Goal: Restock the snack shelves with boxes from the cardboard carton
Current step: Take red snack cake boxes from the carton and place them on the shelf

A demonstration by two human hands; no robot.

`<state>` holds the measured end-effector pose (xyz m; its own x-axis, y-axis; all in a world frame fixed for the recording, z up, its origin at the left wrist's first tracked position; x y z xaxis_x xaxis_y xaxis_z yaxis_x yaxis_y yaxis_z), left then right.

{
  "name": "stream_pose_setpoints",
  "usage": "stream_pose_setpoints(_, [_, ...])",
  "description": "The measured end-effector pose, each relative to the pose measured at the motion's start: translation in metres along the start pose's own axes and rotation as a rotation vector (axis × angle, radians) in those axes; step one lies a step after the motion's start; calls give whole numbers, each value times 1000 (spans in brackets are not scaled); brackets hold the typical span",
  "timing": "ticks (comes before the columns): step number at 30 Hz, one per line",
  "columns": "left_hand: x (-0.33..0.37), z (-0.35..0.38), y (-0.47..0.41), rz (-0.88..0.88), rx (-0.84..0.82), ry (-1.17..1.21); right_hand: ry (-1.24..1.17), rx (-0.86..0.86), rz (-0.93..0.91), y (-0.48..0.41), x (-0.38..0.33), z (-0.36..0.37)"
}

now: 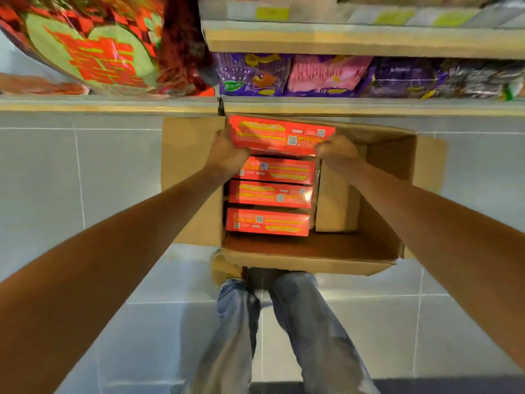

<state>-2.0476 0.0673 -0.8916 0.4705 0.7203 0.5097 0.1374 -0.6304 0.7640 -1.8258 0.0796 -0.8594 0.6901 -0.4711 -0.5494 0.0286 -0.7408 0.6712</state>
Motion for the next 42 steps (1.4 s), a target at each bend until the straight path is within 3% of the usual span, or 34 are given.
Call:
stream_pose_setpoints(5, [-9, 4, -23, -141, 99, -119, -52, 62, 60, -18, 16, 5])
stream_pose_setpoints(10, [-14, 14, -30, -161, 84, -35, -254, -15, 123, -35, 33, 12])
stream_pose_setpoints(18, [-9, 14, 0, -118, -5, 121, -366, 124, 179, -22, 36, -21])
stream_pose_setpoints(23, [34, 2, 38, 11, -24, 205, -316, 123, 116, 13, 10, -66])
stream_pose_setpoints(30, [111, -56, 99, 146, 61, 242, -452, 87, 5, 85, -62, -140])
stream_pose_setpoints(35, [155, -114, 156, 214, 115, 226, -381, -25, -275, 158, -124, -199])
stream_pose_setpoints(42, [239, -184, 282, 304, 135, 198, -193, 69, -372, 254, -205, -273])
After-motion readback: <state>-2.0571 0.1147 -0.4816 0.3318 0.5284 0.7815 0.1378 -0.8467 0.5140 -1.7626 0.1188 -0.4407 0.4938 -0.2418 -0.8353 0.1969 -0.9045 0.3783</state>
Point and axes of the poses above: each hand's wrist, its own y-axis away from the middle knuckle, its own z-axis out of the palm, x = y × z, the point moved 1 cm from there along -y, towards the middle knuckle, and after that the axes turned 10 degrees about -z, right-handed, at the moved point
